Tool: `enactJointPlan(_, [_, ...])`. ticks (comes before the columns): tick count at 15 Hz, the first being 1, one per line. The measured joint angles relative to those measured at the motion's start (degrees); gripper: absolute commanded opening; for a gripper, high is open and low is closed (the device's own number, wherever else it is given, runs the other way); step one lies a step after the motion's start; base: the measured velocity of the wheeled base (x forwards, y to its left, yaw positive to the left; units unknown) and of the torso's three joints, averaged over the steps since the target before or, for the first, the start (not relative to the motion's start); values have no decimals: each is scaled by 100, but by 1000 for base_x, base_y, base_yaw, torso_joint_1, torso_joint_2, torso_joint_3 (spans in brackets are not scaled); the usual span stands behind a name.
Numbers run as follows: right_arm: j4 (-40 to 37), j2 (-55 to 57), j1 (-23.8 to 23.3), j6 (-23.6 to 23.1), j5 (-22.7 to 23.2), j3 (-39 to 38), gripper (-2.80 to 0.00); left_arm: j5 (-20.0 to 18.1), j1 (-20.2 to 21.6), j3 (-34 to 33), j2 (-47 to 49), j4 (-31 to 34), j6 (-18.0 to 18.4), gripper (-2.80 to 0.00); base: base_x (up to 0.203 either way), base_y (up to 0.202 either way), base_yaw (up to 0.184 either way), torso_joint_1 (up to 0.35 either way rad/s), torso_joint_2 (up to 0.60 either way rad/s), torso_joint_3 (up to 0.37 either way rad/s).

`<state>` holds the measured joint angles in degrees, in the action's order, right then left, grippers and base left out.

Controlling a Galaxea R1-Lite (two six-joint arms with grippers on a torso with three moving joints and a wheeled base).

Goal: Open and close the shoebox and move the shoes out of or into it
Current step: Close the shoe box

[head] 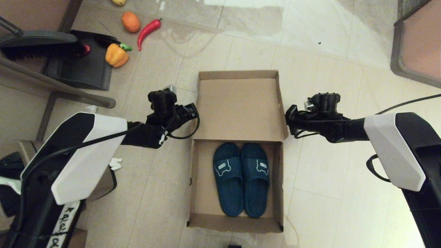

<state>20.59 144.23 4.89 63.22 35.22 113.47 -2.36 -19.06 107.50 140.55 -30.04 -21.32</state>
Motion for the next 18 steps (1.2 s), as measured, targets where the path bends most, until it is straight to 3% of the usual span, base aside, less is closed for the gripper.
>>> enactJointPlan(5, [879, 1, -272, 1258, 492, -11, -280, -61, -194, -33, -184, 121, -13, -280, 0, 0, 0, 0, 0, 0])
enactJointPlan(10, [1970, -63, -567, 2496, 1469, -17, -280, -85, -236, -33, -443, 132, -13, -280, 0, 0, 0, 0, 0, 0])
enactJointPlan(13, [2072, -140, -702, 2565, 2083, -18, -280, -124, -235, -30, -649, 130, -17, -280, 0, 0, 0, 0, 0, 0])
enactJointPlan(18, [2075, -309, -858, 2642, 2693, -18, -280, -226, -238, -35, -918, 149, -18, -280, 0, 0, 0, 0, 0, 0])
